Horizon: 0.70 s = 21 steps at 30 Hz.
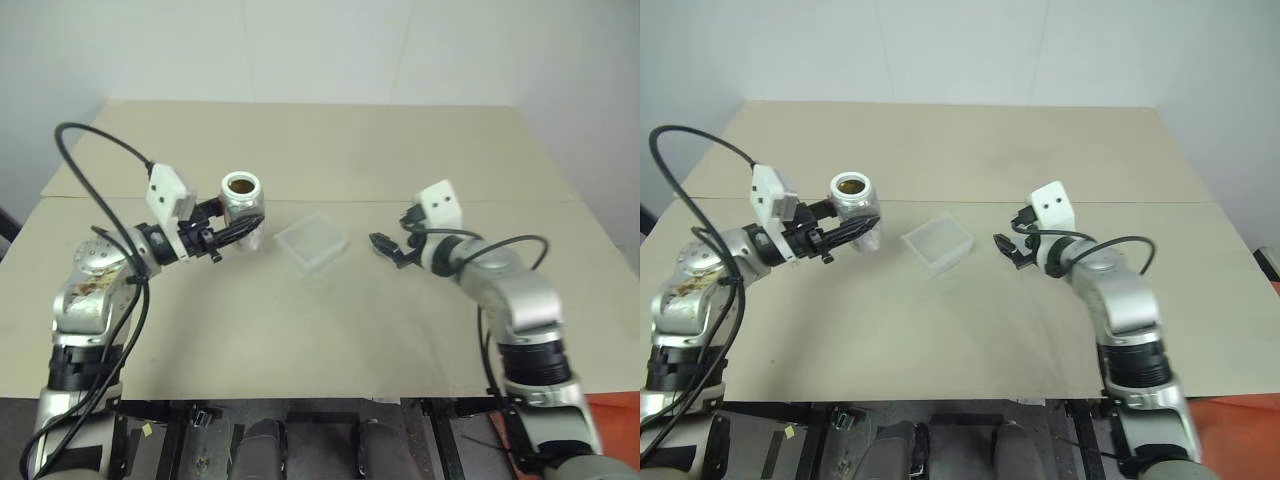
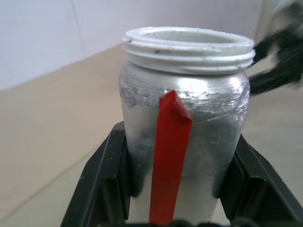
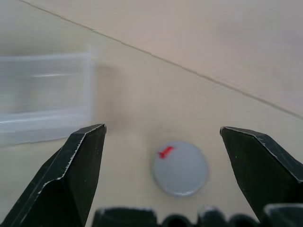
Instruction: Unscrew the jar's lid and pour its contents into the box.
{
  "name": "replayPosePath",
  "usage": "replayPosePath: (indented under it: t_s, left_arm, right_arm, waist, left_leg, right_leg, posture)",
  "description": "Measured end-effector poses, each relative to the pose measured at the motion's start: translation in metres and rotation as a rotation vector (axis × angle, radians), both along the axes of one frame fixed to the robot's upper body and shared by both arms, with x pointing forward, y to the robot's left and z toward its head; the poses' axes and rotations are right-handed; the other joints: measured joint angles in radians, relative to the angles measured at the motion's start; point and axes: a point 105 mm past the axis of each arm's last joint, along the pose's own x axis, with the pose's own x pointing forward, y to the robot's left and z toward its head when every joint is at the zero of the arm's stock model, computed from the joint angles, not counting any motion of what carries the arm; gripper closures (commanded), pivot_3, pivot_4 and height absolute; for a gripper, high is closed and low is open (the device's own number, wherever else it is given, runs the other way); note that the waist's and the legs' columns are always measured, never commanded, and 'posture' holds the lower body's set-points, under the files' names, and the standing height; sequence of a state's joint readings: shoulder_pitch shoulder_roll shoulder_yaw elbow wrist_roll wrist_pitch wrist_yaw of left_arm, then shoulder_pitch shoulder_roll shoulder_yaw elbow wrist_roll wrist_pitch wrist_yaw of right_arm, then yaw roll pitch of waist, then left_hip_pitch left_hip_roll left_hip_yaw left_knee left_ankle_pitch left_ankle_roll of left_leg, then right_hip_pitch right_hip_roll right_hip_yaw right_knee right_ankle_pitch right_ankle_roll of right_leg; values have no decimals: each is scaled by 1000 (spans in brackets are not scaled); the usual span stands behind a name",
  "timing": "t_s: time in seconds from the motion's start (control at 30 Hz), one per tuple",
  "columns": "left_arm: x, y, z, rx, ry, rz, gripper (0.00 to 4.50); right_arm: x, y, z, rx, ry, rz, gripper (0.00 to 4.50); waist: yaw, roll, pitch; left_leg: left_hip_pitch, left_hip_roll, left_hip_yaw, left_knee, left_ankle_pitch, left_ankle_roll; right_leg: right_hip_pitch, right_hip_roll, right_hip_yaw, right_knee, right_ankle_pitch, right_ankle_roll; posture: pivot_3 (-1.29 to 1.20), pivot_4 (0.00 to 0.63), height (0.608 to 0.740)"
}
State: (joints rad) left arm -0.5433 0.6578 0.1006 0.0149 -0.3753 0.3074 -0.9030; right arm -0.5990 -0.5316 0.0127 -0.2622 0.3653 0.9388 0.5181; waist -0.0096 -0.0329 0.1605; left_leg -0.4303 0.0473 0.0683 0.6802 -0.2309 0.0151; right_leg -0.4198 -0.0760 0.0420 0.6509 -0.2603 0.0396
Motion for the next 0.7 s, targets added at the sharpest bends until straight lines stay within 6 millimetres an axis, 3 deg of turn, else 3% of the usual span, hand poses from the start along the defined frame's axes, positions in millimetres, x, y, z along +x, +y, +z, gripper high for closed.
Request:
replayPosePath:
  t_s: [0.2,0.33,0.47,0.6,0.7]
  left_arm:
    - [45,-10,4,423,-323,118,2263]
    - [70,-31,20,818,-696,126,2263]
    - [75,-60,48,1099,-1092,37,2263]
    - [77,-86,33,1436,-1422,-173,2263]
    - [74,-102,7,1517,-1523,-323,2263]
  right_arm:
    - [-38,4,45,13,50,349,38]
    - [-48,8,56,21,98,463,38]
    - [-49,11,56,3,129,510,38]
    - [-48,14,59,7,136,526,38]
    - [-49,18,64,19,125,545,38]
  waist:
    - [11,0,0]
    - [18,-1,0]
    - [23,-1,0]
    - [25,-1,0]
    - [24,-1,0]
  left_leg:
    - [0,-1,1,0,0,0]
    - [-2,-1,1,0,0,1]
    - [-5,-2,2,0,-1,2]
    - [-8,-2,2,0,-1,2]
    - [-9,-1,3,0,-1,2]
  right_leg:
    - [0,0,0,-2,0,0]
    - [-1,0,0,-2,1,0]
    - [-3,-1,0,-3,1,1]
    - [-4,-1,-1,-2,1,1]
    - [-6,-1,-1,-1,1,1]
  posture:
    - [0,150,740]
    - [0,150,740]
    - [0,150,740]
    - [0,150,740]
    - [0,150,740]
